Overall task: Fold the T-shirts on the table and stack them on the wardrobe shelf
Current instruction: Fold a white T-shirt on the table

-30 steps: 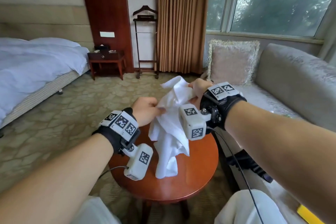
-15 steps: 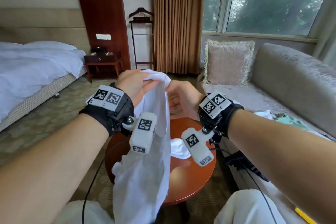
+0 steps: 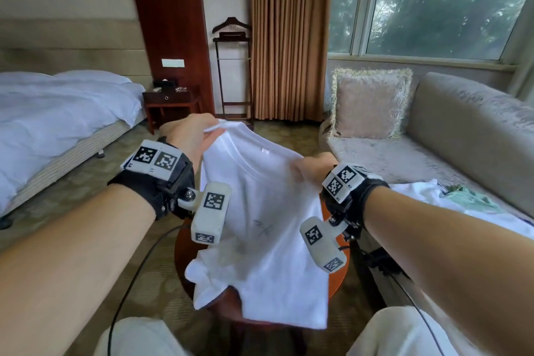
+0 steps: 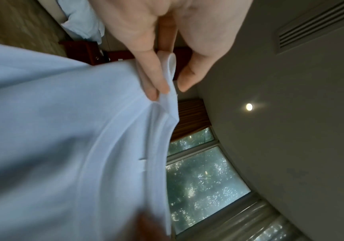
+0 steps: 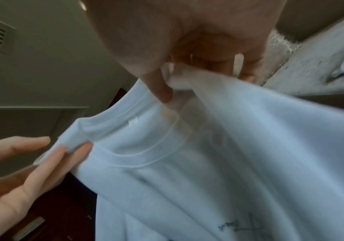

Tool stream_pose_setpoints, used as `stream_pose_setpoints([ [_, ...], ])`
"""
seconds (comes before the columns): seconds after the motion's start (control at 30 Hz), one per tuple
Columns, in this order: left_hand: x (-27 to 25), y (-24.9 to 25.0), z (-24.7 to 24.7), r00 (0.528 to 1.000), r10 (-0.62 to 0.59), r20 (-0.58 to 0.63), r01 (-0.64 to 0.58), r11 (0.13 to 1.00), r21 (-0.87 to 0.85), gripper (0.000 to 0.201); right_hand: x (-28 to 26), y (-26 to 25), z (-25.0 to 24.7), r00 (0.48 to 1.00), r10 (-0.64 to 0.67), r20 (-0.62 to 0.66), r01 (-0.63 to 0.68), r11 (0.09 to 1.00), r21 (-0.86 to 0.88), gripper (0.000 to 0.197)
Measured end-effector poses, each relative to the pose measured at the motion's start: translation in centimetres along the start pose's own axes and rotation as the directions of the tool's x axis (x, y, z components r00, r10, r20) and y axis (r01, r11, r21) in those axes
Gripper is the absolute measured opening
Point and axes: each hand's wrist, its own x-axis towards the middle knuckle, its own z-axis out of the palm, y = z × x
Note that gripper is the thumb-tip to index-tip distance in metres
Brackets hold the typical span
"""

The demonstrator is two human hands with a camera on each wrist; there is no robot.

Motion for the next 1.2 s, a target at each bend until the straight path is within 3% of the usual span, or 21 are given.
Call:
stream_pose_setpoints([
  [0.03, 0.0, -0.2, -0.1, 1.000, 0.019, -0.006, -0.018, 0.998, 0.066, 0.017, 0.8, 0.2, 0.0, 0.997, 0.026, -0.073, -0.016, 0.991, 0.136, 0.034],
  [0.13, -0.4, -1.3, -0.9, 0.998, 0.061, 0.013, -0.062, 0.944, 0.323, 0.023, 2.9, 0.6, -0.2, 0.989, 0.022, -0.147, 0.007, 0.981, 0.196, 0.087],
  [0.17, -0.4, -1.5, -1.1, 0.996, 0.086, 0.037, -0.094, 0.908, 0.407, 0.022, 2.5, 0.4, -0.4, 0.985, 0.018, -0.169, 0.023, 0.972, 0.234, 0.094],
  [0.27, -0.4, -1.3, -2.1, 0.987, 0.156, 0.031, -0.150, 0.848, 0.508, 0.021, 0.2, -0.1, -1.5, 0.976, -0.029, -0.218, 0.074, 0.977, 0.201, 0.089],
  [0.37, -0.8, -0.7, -2.6, 0.945, 0.315, 0.085, -0.301, 0.744, 0.597, 0.013, -0.9, -0.3, -2.5, 0.969, -0.089, -0.232, 0.134, 0.973, 0.186, 0.079],
  [0.57, -3.6, 2.4, -1.5, 0.874, 0.450, 0.183, -0.460, 0.647, 0.608, 0.034, -3.8, -2.5, -3.8, 0.947, -0.179, -0.265, 0.277, 0.875, 0.398, 0.044],
  [0.7, -6.5, 5.8, -0.4, 0.823, 0.511, 0.247, -0.542, 0.577, 0.611, 0.026, -7.2, -4.3, -5.4, 0.941, -0.232, -0.247, 0.320, 0.845, 0.429, 0.047],
  [0.83, -9.5, 8.5, -0.6, 0.731, 0.614, 0.297, -0.630, 0.439, 0.641, 0.031, -10.4, -5.6, -7.2, 0.885, -0.360, -0.295, 0.455, 0.804, 0.384, 0.084],
  [0.97, -13.0, 11.5, -1.0, 0.644, 0.696, 0.317, -0.675, 0.323, 0.663, 0.041, -13.4, -5.7, -9.1, 0.879, -0.362, -0.311, 0.470, 0.767, 0.437, 0.067],
  [1.1, -15.0, 13.5, -1.7, 0.635, 0.714, 0.295, -0.665, 0.312, 0.678, 0.043, -15.3, -5.3, -10.4, 0.862, -0.389, -0.326, 0.499, 0.766, 0.405, 0.061],
  [1.2, -15.4, 13.1, -2.8, 0.638, 0.719, 0.278, -0.661, 0.325, 0.676, 0.044, -16.0, -4.6, -11.0, 0.852, -0.383, -0.356, 0.507, 0.773, 0.382, 0.068],
])
